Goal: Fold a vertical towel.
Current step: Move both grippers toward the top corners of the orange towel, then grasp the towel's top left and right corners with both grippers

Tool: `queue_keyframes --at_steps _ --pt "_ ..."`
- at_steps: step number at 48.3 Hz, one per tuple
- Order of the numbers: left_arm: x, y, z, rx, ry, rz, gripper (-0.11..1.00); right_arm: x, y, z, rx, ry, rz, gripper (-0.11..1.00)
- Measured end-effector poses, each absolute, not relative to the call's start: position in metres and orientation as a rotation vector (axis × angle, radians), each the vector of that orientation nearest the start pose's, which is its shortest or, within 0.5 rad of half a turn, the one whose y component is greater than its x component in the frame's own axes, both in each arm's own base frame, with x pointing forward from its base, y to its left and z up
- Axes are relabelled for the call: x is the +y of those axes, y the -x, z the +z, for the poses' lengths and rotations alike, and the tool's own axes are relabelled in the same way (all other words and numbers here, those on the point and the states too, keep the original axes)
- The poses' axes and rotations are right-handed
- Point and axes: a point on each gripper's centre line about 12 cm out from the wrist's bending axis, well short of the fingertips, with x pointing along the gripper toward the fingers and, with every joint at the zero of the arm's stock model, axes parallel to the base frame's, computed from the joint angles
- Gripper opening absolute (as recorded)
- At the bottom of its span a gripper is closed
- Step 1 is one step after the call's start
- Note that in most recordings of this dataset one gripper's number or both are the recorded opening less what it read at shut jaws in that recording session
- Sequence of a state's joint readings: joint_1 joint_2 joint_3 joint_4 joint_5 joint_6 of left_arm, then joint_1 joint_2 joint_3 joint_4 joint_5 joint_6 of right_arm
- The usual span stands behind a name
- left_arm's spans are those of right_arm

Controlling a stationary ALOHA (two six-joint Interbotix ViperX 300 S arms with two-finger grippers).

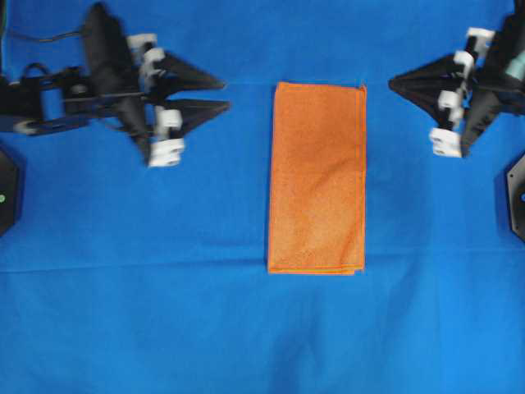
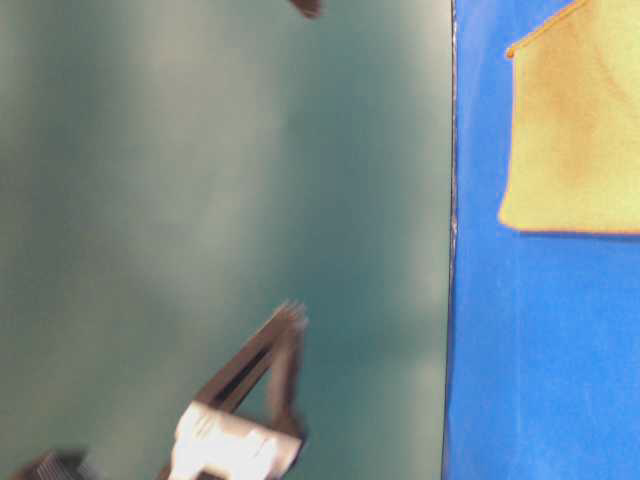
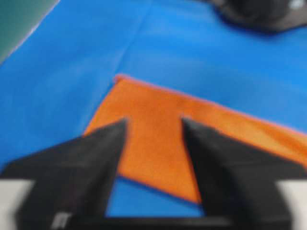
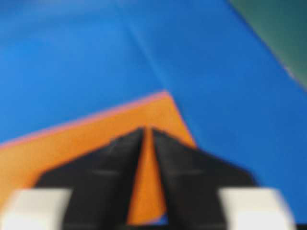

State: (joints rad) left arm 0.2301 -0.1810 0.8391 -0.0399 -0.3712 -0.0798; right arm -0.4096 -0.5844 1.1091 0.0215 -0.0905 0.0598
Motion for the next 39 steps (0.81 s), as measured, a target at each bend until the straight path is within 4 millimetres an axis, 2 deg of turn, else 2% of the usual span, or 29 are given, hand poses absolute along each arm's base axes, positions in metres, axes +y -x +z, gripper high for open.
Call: queue_keyframes --at_steps 4,7,16,23,29,39 --pt "0.095 -0.362 0.2 0.31 0.154 0.283 0.77 -0.114 -0.235 0.196 0.478 -0.187 -0.462 0.58" --pt "0.103 -0.373 0.189 0.335 0.158 0.296 0.8 -0.122 -0.238 0.187 0.518 -0.196 -0.482 0.64" --pt "0.13 -0.4 0.146 0.417 0.179 0.344 0.78 -0.143 -0.249 0.148 0.66 -0.227 -0.518 0.61" --pt "0.145 -0.411 0.113 0.477 0.192 0.37 0.78 -0.15 -0.262 0.125 0.715 -0.234 -0.512 0.61" --pt "0.148 -0.419 0.096 0.502 0.198 0.373 0.78 -0.156 -0.269 0.107 0.749 -0.244 -0.514 0.61" --pt "0.153 -0.428 0.083 0.517 0.201 0.376 0.76 -0.163 -0.274 0.085 0.79 -0.26 -0.523 0.6"
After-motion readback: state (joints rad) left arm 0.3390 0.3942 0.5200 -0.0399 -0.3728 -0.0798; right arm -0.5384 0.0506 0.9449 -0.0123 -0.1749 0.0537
